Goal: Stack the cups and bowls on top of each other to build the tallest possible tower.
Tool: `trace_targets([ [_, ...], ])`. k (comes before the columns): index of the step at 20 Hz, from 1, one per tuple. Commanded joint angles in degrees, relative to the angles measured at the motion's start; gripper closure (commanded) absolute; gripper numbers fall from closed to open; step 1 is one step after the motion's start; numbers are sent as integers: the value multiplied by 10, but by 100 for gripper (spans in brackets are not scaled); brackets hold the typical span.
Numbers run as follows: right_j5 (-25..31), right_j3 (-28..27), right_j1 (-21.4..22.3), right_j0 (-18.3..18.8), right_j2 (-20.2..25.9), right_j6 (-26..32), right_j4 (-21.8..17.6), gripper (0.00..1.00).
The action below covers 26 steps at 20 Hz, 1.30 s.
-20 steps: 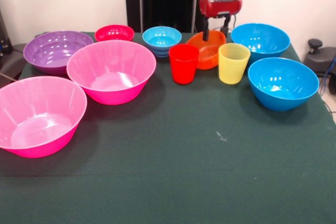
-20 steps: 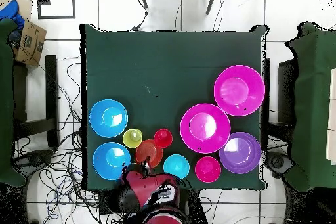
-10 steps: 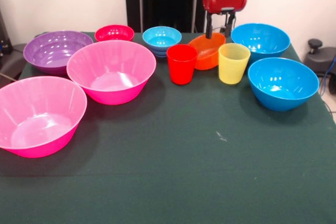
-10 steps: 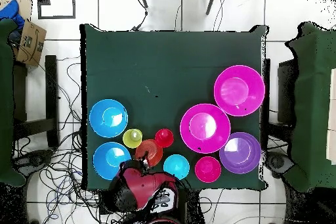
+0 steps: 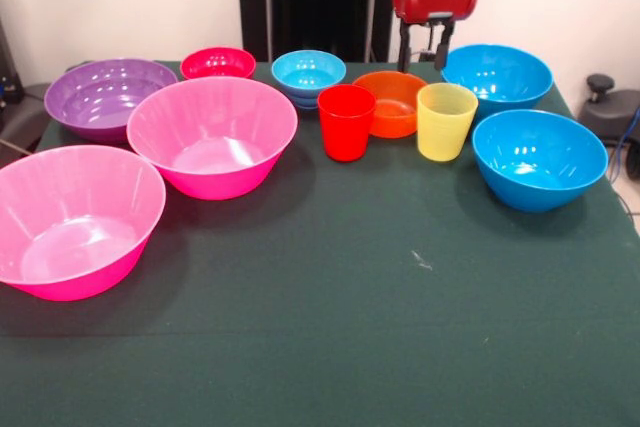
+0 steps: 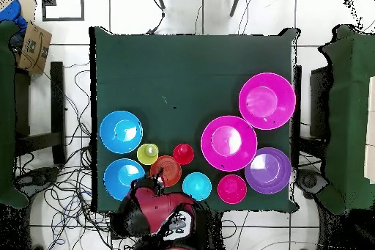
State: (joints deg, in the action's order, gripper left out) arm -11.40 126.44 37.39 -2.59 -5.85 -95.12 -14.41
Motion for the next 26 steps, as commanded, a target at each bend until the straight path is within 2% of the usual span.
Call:
trace_targets([
  [1, 34, 0, -29, -18, 38, -108, 28, 0],
  [11, 7, -16, -60, -24, 30, -105, 20, 0],
  [26, 22, -25, -56, -28, 26, -101, 25, 0],
])
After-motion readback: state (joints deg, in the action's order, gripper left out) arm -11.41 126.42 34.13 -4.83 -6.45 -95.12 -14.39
